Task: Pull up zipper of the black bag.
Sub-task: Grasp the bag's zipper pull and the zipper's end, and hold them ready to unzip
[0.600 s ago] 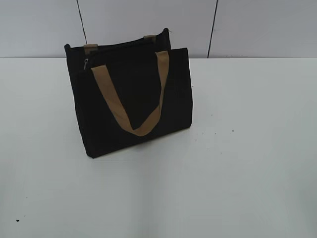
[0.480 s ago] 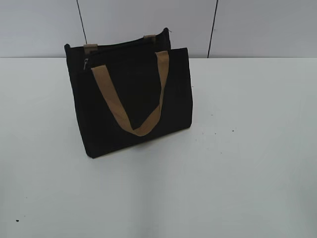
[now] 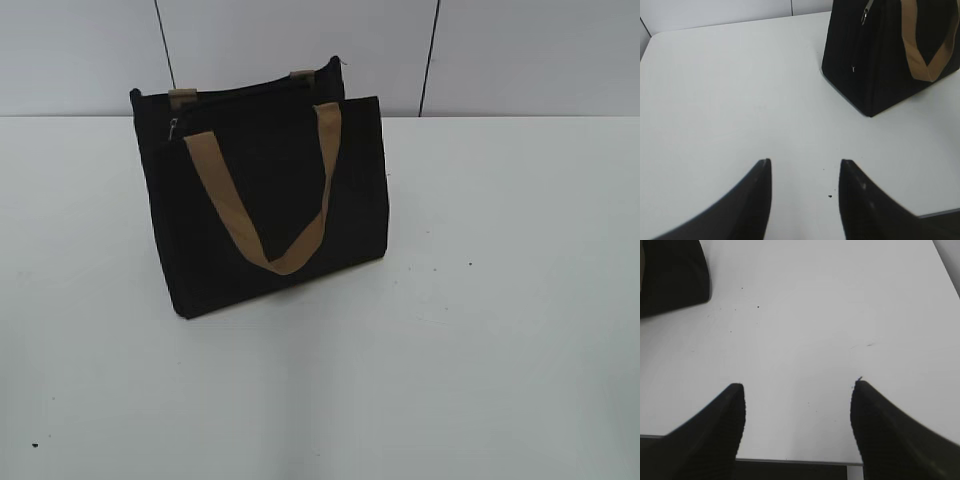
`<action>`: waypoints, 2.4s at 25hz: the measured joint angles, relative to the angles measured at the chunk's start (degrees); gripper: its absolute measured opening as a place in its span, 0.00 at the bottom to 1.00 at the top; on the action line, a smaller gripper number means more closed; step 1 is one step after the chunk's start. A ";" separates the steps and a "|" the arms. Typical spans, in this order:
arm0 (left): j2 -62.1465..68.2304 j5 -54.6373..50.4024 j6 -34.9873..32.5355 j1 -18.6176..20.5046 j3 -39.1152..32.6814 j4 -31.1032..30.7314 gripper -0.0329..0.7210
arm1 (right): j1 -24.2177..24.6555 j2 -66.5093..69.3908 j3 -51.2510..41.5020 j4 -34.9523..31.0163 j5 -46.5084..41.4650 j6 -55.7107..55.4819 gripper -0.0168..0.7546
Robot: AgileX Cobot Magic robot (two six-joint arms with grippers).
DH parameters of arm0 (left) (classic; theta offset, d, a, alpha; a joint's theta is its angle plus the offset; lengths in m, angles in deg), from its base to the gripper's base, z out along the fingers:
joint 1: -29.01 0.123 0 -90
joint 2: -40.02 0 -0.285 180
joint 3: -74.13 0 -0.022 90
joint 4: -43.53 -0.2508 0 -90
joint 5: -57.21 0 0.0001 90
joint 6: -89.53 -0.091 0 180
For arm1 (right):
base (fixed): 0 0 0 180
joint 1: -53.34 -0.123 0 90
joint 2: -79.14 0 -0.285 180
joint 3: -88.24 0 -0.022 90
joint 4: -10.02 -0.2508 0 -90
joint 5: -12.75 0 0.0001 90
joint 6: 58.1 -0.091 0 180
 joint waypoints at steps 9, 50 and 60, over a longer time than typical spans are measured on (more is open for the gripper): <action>0.00 0.00 0.00 0.00 0.00 0.00 0.50 | 0.00 0.00 0.00 0.00 0.00 0.00 0.68; 78.25 26.03 -89.55 6.09 7.04 70.52 0.68 | 0.00 0.00 0.00 -3.24 0.06 0.00 0.68; 96.17 15.33 -118.42 8.77 9.01 87.13 0.60 | 0.00 0.00 0.00 -3.36 0.06 0.00 0.68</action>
